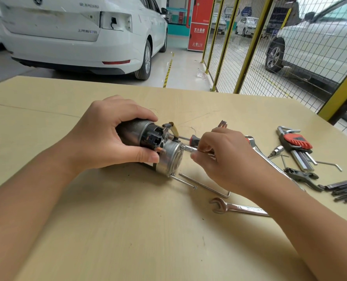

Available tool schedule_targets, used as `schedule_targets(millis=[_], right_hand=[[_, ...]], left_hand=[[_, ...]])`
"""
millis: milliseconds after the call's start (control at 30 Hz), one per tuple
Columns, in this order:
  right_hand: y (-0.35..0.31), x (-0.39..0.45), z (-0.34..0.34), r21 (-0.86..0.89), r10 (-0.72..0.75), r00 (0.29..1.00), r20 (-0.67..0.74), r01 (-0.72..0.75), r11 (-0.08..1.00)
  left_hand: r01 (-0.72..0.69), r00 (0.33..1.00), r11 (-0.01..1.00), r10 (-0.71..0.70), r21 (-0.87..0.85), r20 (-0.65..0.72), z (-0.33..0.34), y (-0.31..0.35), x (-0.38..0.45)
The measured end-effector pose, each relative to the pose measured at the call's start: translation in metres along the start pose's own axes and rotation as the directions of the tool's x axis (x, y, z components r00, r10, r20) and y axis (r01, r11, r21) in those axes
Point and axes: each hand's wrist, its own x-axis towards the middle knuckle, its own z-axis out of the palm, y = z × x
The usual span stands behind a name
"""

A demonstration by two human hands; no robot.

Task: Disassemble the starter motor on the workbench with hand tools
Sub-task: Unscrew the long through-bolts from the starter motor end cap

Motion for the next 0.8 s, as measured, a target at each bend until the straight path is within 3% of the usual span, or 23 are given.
schedule_targets(millis=[167,333,567,700,800], right_hand=[[0.003,0.003,0.0,-0.052,-0.008,0.997,0.077,0.012,0.999],[0.004,0.001,0.0,-0.006,0.047,0.998,0.052,-0.047,0.999],[0.008,0.002,0.001,-0.012,0.005,0.997,0.072,-0.004,1.0],[0.018,0.005,0.003,-0.126,0.123,0.974,0.188,-0.1,0.987],[0.021,0.006,0.008,-0.177,0.152,0.968,0.198,-0.117,0.977]], left_hand=[[-0.001,1.0,1.0,0.001,0.0,0.001,0.0,0.0,0.0],[-0.001,1.0,1.0,0.001,-0.002,-0.001,0.0,0.0,0.0],[-0.004,1.0,1.0,0.004,-0.001,0.002,0.0,0.0,0.0],[0.003,1.0,1.0,-0.003,-0.005,0.003,0.0,0.0,0.0],[0.002,1.0,1.0,-0.002,-0.007,0.004,0.0,0.0,0.0]])
